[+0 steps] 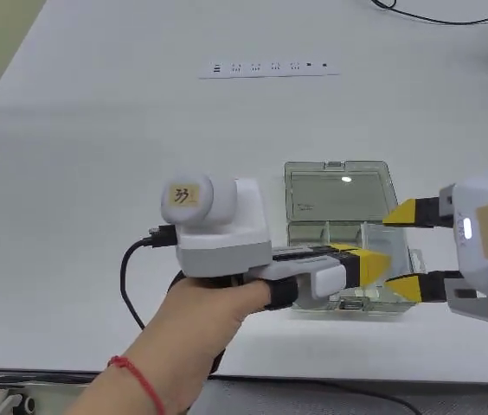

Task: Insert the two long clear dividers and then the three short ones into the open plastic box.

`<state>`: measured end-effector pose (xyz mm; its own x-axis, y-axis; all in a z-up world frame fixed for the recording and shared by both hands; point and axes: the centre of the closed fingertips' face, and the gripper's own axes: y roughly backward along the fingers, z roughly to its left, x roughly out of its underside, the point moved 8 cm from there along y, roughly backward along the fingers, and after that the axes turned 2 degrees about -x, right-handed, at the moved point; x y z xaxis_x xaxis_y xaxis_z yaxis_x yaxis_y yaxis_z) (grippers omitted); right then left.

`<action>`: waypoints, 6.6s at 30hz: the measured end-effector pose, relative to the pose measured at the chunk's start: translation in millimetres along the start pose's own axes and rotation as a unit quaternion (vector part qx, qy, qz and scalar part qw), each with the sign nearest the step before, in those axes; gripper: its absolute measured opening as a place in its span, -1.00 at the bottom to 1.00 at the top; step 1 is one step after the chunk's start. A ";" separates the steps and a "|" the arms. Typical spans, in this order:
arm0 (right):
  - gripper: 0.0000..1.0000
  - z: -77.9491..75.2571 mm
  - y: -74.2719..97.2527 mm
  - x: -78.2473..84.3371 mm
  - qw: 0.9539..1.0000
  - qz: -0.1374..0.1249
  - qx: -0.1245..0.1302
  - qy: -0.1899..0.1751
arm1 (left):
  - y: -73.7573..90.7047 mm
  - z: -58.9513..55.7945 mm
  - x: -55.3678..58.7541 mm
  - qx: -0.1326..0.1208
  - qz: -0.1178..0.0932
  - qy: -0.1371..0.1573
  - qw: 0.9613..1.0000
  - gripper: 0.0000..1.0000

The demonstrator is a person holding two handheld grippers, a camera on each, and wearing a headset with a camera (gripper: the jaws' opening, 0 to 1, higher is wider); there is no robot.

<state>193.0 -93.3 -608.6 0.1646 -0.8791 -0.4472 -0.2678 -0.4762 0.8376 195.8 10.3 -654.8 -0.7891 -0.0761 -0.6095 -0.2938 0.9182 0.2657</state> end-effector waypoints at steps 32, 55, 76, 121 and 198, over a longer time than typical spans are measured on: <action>-0.66 -20.4 20.0 8.5 0.957 -0.145 -0.230 -0.105 | 15.5 -17.9 5.0 0.089 0.019 -0.282 0.955 -1.00; -0.95 -12.8 15.3 7.6 0.940 -0.150 -0.289 -0.099 | 15.5 -21.7 8.6 0.104 0.013 -0.315 0.943 -1.00; -0.95 -13.6 25.3 9.5 0.949 -0.148 -0.256 -0.111 | 22.8 -17.8 10.5 0.079 0.006 -0.311 0.947 -0.95; -0.95 -47.5 -74.7 98.6 0.982 0.010 -0.166 -0.087 | 57.5 57.1 13.5 -0.083 0.015 -0.318 0.944 0.71; -0.96 -21.1 -117.1 102.5 0.982 0.048 -0.172 -0.055 | 54.8 50.2 15.2 -0.079 0.017 -0.314 0.946 0.68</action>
<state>261.3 -127.3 -745.9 0.0450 -0.9257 -0.3756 0.0619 -0.3727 0.9259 194.8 78.9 -687.0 -0.3379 0.2433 -0.9092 -0.3897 0.8432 0.3705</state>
